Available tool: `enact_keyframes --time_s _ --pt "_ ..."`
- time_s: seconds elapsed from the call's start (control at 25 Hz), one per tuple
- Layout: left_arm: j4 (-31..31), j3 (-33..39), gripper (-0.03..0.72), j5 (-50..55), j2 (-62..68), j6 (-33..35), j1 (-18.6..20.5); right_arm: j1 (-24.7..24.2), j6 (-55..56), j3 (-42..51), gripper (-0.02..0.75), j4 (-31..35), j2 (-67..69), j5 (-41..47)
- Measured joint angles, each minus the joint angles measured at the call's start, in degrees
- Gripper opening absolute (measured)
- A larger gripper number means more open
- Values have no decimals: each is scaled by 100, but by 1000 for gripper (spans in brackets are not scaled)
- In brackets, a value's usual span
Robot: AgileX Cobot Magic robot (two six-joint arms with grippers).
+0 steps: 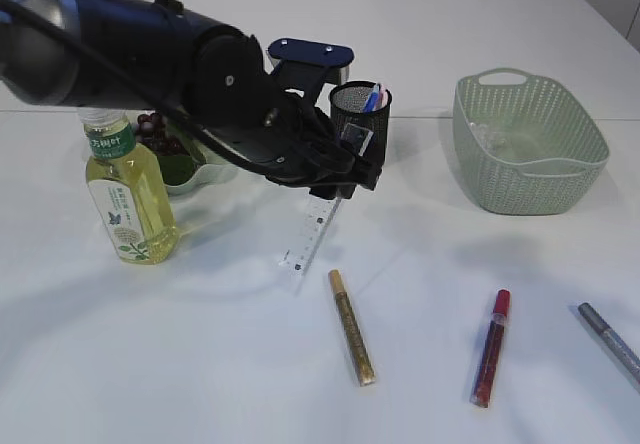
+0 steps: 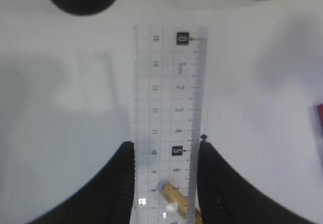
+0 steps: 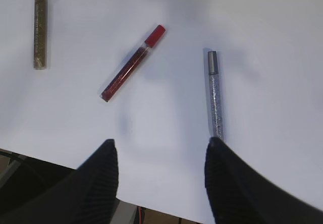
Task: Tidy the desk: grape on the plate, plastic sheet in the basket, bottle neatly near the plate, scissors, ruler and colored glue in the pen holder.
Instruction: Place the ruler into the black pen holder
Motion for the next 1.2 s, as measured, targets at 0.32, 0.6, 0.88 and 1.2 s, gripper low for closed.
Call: enact_keyframes --time_s 0.32,0.6,0.88,1.2 --pt "585 704 275 -2731 -186 -14 28 0 0 0 438 -126 0 0" --pt "726 704 276 -5192 133 -14 377 0 0 0 438 -351 0 0" --pt "726 574 276 -6438 576 -14 715 0 0 0 438 -560 0 0" --pt "726 -293 276 -6580 1176 -14 795 0 0 0 438 -594 0 -322"
